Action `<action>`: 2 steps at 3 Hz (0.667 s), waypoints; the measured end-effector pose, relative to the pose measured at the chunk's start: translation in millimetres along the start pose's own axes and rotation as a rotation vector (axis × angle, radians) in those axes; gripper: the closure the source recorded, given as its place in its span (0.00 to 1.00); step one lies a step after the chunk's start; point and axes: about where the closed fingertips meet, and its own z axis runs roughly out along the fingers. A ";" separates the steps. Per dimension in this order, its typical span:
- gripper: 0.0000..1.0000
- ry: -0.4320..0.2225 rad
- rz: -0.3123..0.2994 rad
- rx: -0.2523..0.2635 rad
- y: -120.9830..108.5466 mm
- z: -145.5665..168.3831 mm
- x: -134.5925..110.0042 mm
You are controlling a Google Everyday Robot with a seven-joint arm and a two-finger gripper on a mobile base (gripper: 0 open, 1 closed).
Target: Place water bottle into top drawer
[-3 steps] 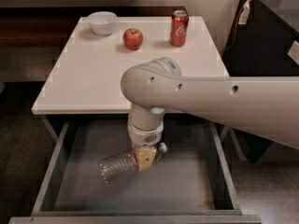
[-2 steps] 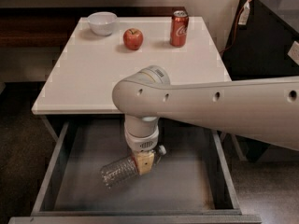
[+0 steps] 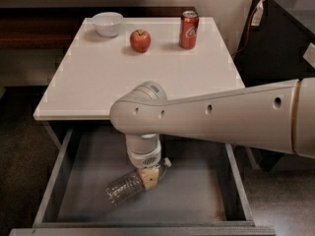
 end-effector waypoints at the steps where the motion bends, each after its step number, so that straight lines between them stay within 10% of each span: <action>1: 0.15 -0.025 0.012 -0.007 2.5 5.9 -2.4; 2: 0.00 -0.023 0.012 -0.006 3.0 5.4 -2.0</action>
Offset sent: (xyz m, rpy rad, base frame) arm -0.0032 0.0012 -0.0053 0.0183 0.0140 -0.0118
